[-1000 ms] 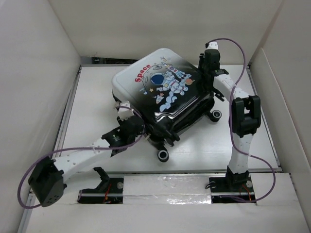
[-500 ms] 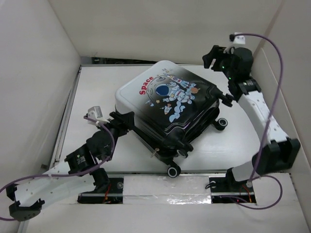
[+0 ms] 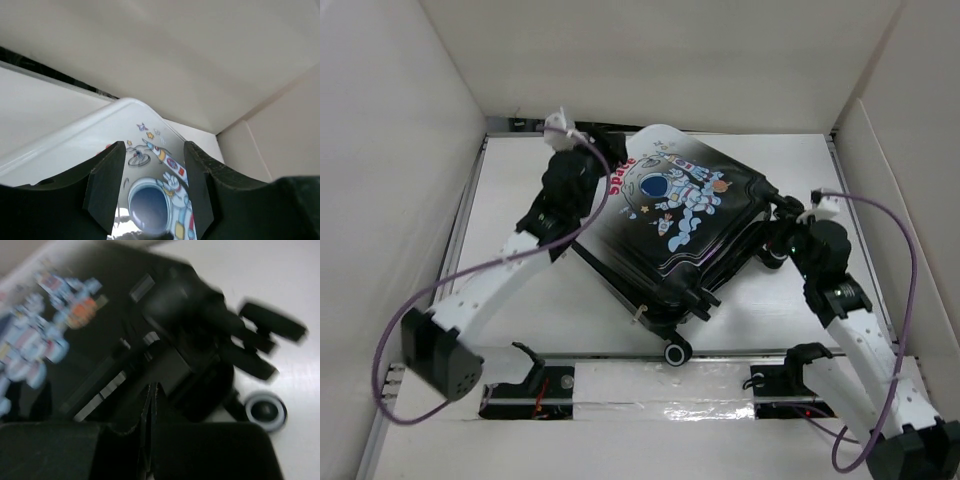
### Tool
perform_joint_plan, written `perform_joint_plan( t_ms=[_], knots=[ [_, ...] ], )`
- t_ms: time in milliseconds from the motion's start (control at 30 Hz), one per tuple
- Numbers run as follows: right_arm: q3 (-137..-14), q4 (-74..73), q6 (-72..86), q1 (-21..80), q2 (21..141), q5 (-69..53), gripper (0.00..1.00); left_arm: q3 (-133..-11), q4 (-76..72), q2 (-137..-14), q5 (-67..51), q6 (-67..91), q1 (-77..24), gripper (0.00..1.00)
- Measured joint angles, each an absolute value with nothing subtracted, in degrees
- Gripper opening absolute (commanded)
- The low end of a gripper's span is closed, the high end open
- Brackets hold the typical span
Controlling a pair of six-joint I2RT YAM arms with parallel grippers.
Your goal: Pack the luggage
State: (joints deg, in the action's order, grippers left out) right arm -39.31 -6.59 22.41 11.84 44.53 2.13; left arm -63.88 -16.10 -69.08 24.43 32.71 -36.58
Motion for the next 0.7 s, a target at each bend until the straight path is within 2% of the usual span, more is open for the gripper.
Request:
perform_joint_plan(
  t_ms=[167,267,467,600,700],
  knots=[
    [-28.8,-12.8,25.5,12.0,33.5,4.9,0.00,-87.2,-9.8,-89.6,11.7,31.0,-26.4,0.50],
    [-26.3,-13.0,27.2,12.1,34.5,3.5,0.00,-95.7,-7.2,-98.0,6.7,30.3,-20.0,0.50],
    [-21.6,-11.5,28.6,13.1,41.1,0.2,0.01,-93.5,-2.2,-104.2,2.9,29.9,-10.0,0.51],
    [-22.3,-7.4,28.5,13.4,46.9,-2.8,0.01,-86.3,-1.8,-106.1,1.7,31.0,-6.7,0.50],
    [-26.7,-7.2,26.9,13.5,55.8,-3.3,0.01,-77.0,-4.8,-105.1,1.0,32.7,-7.0,0.49]
  ],
)
